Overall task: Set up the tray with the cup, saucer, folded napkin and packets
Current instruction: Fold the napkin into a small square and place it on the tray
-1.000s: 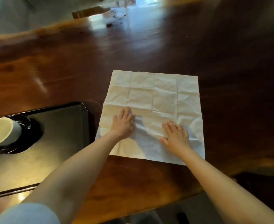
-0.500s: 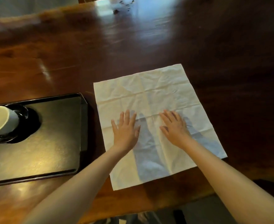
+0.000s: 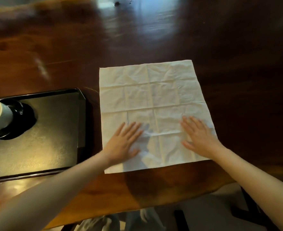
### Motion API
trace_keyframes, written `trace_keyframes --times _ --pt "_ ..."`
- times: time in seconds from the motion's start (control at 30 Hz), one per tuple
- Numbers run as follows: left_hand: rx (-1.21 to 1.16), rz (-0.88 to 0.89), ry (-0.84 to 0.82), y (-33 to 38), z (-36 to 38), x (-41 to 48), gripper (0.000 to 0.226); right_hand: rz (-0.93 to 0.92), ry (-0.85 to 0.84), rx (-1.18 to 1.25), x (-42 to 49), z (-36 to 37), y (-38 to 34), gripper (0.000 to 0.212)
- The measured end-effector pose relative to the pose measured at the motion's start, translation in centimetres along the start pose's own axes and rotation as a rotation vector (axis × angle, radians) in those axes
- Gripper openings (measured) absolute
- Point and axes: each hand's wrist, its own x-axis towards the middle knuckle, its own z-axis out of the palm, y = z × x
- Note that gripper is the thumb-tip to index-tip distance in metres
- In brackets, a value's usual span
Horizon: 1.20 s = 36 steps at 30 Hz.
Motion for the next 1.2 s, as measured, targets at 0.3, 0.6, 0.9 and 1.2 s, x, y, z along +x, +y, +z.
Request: trace_keyframes --times 0.3,0.6,0.9,1.2 --pt "0.04 -0.058 -0.061 3.5 -0.6 -6.7 0.052 -0.104 -0.019 -0.289 -4.0 0.7 -6.0 0.053" --pt "-0.423 -0.361 0.059 -1.1 -6.0 -4.5 0.012 0.301 0.122 0.26 -3.3 -4.2 -0.4 0.015" --pt "-0.982 -0.461 0.134 -10.9 -15.5 1.1 0.016 0.306 0.145 0.531 1.7 -17.7 5.0 0.007" --pt "-1.021 -0.656 0.193 -18.8 -17.6 8.9 0.008 0.394 0.289 0.706 10.6 -23.1 7.7 0.004"
